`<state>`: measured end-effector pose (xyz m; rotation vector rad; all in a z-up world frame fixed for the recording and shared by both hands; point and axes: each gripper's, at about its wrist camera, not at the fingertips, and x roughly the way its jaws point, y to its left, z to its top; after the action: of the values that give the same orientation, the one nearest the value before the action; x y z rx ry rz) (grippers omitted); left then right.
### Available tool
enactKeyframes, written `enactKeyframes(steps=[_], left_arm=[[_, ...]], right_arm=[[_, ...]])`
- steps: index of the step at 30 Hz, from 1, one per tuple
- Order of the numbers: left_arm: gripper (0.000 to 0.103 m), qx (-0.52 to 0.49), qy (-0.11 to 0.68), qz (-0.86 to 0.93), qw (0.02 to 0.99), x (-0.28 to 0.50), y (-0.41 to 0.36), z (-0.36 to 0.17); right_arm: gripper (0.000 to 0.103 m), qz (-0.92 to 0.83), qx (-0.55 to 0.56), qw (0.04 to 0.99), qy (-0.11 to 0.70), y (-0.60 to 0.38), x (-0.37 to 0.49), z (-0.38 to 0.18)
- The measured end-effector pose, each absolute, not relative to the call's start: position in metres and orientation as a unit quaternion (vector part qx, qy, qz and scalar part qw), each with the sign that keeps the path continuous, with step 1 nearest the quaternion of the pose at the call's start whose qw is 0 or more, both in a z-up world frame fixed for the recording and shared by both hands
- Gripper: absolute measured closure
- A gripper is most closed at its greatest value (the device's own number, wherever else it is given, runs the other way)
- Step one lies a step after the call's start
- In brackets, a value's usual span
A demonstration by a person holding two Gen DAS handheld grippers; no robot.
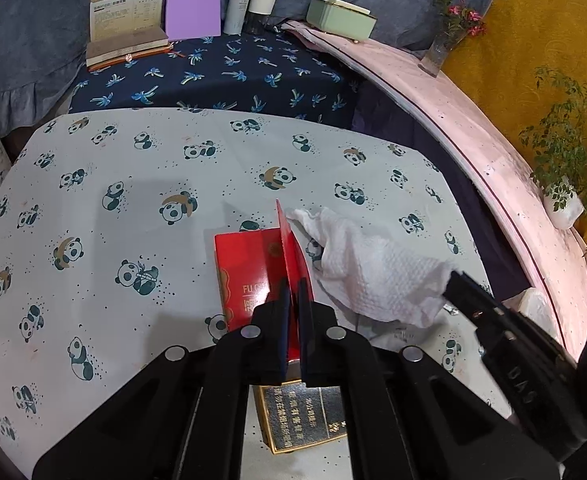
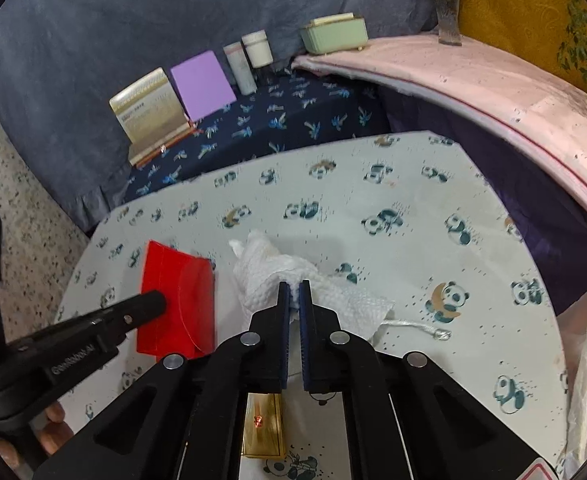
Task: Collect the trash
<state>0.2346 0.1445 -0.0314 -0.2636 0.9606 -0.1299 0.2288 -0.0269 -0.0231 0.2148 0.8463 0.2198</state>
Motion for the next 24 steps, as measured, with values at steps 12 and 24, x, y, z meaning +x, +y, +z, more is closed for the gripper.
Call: enactKeyframes(steps=[12, 24], left_arm=[[0.102, -0.104, 0.433, -0.098, 0.890, 0.212, 0.105, 0.005], [0.102, -0.075, 0.411, -0.150, 0.896, 0.186, 0.045, 0.039]], right_arm=[[0.099, 0.083, 0.132, 0.928, 0.338, -0.077, 0.195, 0.043], [0.099, 0.021, 0.159, 0.942, 0.294, -0.155, 0.145, 0.072]])
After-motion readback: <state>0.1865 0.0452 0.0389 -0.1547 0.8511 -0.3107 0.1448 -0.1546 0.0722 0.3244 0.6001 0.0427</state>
